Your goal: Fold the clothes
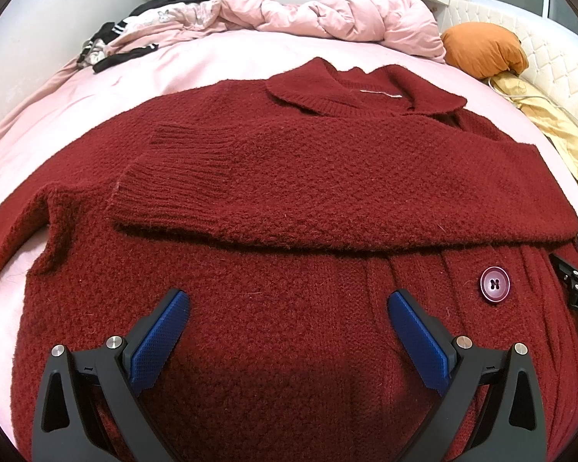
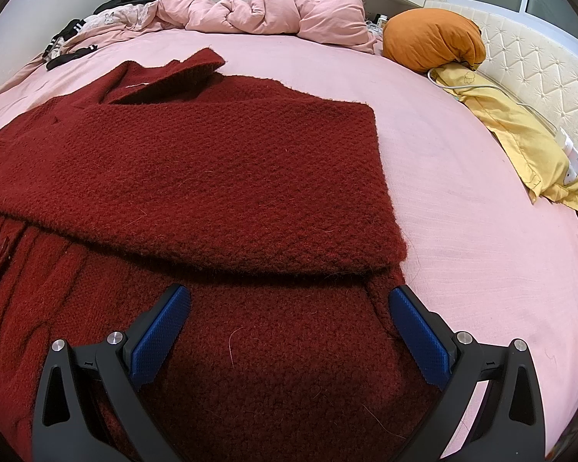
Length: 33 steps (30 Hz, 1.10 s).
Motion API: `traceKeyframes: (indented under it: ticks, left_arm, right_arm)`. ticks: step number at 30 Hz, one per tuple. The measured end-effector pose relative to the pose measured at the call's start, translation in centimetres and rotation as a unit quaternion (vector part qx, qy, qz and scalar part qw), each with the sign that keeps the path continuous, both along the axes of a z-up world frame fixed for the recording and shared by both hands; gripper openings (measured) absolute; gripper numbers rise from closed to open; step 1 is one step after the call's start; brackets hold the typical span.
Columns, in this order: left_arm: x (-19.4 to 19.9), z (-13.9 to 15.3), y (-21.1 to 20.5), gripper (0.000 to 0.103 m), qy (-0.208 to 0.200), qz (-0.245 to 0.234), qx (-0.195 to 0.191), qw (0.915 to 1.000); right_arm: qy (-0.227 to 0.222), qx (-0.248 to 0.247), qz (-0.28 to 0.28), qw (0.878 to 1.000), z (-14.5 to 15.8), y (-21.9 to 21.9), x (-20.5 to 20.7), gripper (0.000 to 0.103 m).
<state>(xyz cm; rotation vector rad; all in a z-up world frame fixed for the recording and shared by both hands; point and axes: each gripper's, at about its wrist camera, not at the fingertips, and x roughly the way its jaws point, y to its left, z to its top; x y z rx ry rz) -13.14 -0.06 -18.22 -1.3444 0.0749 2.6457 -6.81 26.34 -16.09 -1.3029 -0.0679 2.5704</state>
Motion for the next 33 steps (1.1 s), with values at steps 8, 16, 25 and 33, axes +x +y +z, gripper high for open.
traceKeyframes:
  ticks: [8, 16, 25, 33]
  left_arm:
    - [0.01, 0.07, -0.22, 0.103, 0.000, 0.000, 0.001, 1.0000]
    - [0.07, 0.05, -0.22, 0.103, 0.000, 0.000, 0.000, 1.0000]
    - [0.09, 0.11, -0.18, 0.103, 0.001, -0.001, 0.001, 1.0000]
    - [0.12, 0.14, -0.15, 0.103, 0.001, -0.001, 0.001, 1.0000]
  right_arm:
    - [0.000, 0.000, 0.000, 1.000, 0.01, 0.00, 0.00, 0.103]
    - [0.000, 0.000, 0.000, 1.000, 0.03, 0.01, -0.01, 0.103]
    - [0.000, 0.000, 0.000, 1.000, 0.03, -0.01, 0.00, 0.103]
    - [0.000, 0.000, 0.000, 1.000, 0.03, -0.01, -0.01, 0.103]
